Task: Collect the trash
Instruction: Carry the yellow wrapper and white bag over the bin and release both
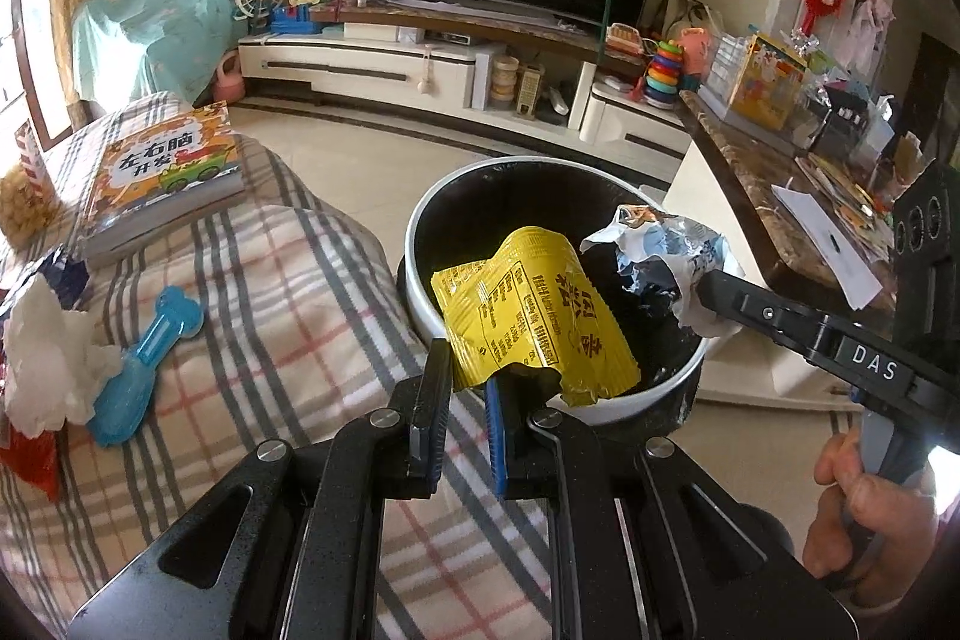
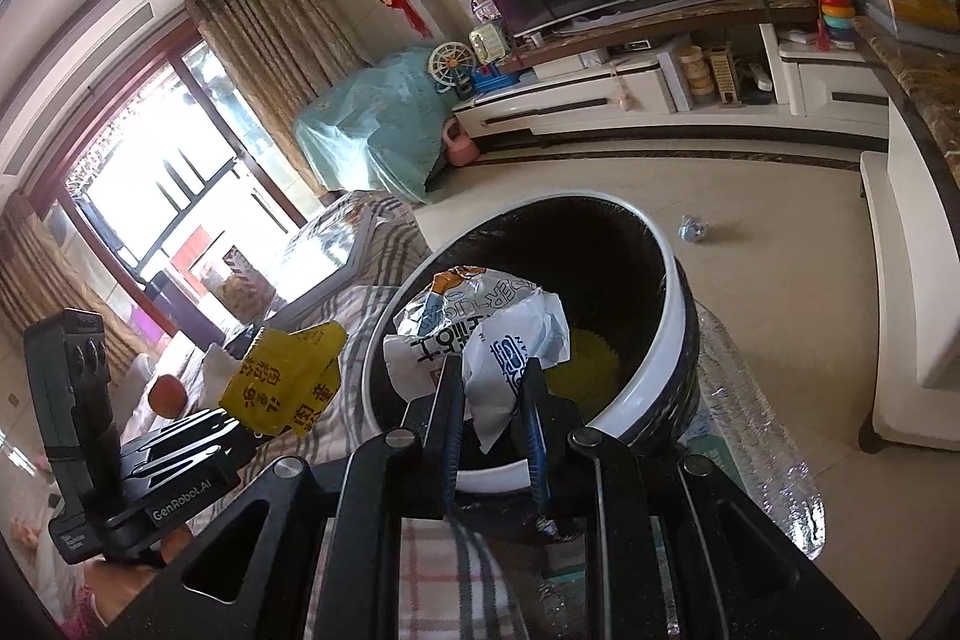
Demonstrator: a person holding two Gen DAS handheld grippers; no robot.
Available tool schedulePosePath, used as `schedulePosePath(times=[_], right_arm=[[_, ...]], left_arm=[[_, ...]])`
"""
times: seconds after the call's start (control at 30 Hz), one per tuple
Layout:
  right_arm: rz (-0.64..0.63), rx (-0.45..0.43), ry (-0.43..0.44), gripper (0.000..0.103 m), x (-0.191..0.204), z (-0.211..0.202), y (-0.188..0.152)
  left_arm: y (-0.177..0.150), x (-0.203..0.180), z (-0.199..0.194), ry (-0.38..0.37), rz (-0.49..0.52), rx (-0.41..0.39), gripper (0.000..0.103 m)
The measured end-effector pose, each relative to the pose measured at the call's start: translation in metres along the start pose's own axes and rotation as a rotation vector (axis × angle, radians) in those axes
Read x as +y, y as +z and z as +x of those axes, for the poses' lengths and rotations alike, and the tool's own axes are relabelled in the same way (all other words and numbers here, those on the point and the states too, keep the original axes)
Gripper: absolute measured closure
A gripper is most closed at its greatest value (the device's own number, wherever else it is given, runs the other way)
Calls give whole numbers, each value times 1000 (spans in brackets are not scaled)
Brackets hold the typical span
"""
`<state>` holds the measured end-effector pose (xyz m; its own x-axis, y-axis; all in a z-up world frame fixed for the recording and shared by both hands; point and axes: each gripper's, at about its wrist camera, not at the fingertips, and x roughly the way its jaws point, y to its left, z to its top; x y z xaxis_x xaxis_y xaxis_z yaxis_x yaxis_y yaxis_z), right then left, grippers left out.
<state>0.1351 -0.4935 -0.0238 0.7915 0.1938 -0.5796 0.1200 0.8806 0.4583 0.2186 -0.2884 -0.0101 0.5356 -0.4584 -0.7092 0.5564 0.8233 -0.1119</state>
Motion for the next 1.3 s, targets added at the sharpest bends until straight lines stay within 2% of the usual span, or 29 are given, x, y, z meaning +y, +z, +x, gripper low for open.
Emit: schedulePosePath(times=[0.83, 1.3], right_arm=[[-6, 23, -53, 85, -12, 20, 19], [2, 28, -60, 84, -13, 24, 26]], left_arm=[[29, -24, 43, 21, 60, 43, 93], [36, -24, 59, 35, 50, 66, 91]])
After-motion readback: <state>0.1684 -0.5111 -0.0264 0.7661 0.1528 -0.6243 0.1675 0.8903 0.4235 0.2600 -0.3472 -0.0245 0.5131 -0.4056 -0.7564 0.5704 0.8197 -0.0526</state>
